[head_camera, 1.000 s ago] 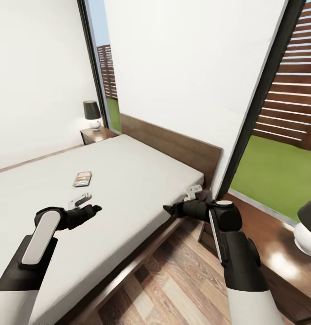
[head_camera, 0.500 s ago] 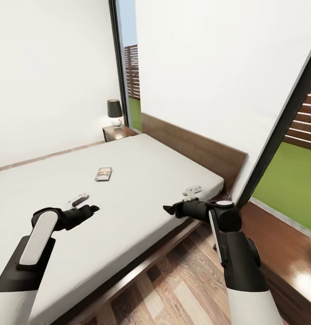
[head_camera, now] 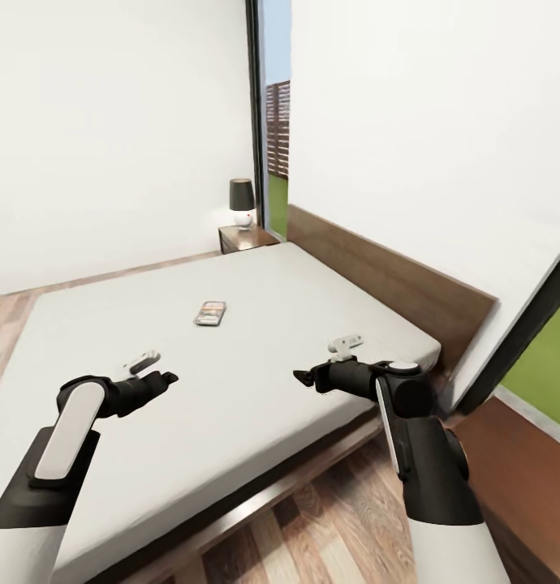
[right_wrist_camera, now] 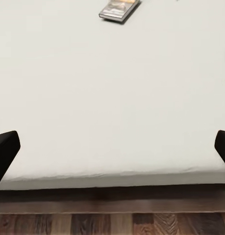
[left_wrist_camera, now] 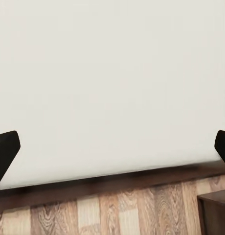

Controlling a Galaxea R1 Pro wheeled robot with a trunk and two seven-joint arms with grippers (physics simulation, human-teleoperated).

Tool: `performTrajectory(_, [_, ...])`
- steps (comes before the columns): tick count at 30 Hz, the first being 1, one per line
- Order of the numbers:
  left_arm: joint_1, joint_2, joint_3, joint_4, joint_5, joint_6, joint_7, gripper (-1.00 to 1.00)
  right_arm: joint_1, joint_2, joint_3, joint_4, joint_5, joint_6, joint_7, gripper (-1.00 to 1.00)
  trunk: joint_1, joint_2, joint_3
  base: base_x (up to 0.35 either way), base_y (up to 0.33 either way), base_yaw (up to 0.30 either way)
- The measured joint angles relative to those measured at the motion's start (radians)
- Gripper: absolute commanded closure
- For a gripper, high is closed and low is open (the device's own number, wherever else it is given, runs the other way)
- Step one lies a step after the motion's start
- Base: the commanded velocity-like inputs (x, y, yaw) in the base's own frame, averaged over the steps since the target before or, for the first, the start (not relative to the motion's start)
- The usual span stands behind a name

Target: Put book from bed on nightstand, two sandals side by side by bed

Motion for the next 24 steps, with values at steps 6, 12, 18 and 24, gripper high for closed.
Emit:
performTrajectory(6, [0.003, 0.001, 0.003, 0.0, 0.0, -0.001, -0.001, -1.0, 0.001, 0.0, 0.0, 0.0, 0.0, -0.001, 0.0, -1.0, 0.0, 0.0, 0.0, 0.225, -0.214, 0.285])
performTrajectory(12, [0.004, 0.001, 0.005, 0.0, 0.0, -0.001, -0.001, -1.0, 0.002, 0.0, 0.0, 0.0, 0.0, -0.002, 0.0, -1.0, 0.0, 0.0, 0.0, 0.111, -0.105, 0.285])
performTrajectory(18, [0.005, 0.001, 0.005, 0.0, 0.0, -0.001, -0.002, -1.0, 0.002, 0.0, 0.0, 0.0, 0.0, -0.002, 0.0, -1.0, 0.0, 0.0, 0.0, 0.036, -0.035, 0.285])
performTrajectory(24, [0.005, 0.001, 0.006, 0.0, 0.0, -0.001, -0.002, -1.0, 0.002, 0.0, 0.001, 0.0, 0.0, -0.002, 0.0, -1.0, 0.0, 0.0, 0.0, 0.013, -0.012, 0.285])
